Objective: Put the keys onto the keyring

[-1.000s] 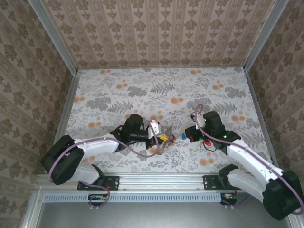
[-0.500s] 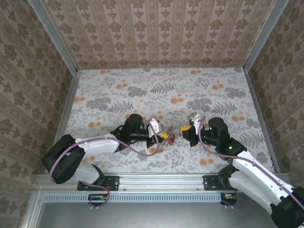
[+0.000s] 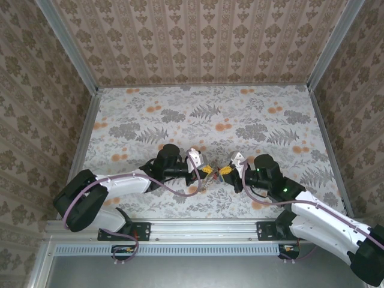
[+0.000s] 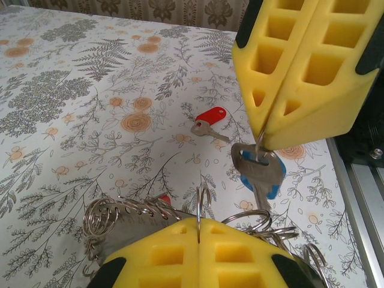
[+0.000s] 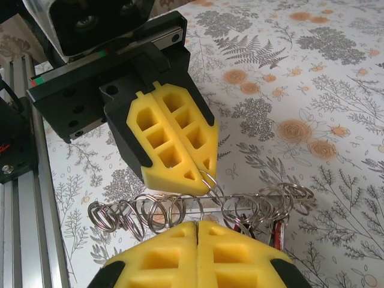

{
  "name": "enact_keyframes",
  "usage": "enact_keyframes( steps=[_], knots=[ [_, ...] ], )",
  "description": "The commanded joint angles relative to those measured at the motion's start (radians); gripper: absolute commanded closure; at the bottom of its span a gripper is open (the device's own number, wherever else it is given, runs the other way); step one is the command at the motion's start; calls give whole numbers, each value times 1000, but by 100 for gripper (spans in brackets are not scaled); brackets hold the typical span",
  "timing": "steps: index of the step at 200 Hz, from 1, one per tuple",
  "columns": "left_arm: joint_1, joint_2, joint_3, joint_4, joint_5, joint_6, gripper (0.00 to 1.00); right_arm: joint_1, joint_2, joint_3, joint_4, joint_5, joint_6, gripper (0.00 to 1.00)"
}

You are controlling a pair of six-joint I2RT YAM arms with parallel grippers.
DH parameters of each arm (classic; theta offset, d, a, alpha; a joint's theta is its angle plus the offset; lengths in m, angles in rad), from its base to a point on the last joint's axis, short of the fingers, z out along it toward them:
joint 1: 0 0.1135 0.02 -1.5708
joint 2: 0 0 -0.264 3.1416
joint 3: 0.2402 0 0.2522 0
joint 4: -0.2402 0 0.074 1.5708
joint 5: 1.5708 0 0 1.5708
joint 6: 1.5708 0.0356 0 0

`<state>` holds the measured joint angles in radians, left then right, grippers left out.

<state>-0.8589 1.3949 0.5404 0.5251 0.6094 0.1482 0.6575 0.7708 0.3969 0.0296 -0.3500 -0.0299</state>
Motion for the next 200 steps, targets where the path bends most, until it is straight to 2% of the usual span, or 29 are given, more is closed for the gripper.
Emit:
enact_keyframes(
  steps=[1, 115, 200],
  knots=[
    [-8, 11, -5, 31, 18, -23, 100, 7, 22, -9, 93, 9, -26, 100],
    [-8, 11, 4, 31, 16, -26, 100, 7, 109, 18, 153, -56, -50, 100],
    [-8, 12, 8, 26, 23, -27, 100, 15, 149, 29, 192, -41, -49, 100]
  ],
)
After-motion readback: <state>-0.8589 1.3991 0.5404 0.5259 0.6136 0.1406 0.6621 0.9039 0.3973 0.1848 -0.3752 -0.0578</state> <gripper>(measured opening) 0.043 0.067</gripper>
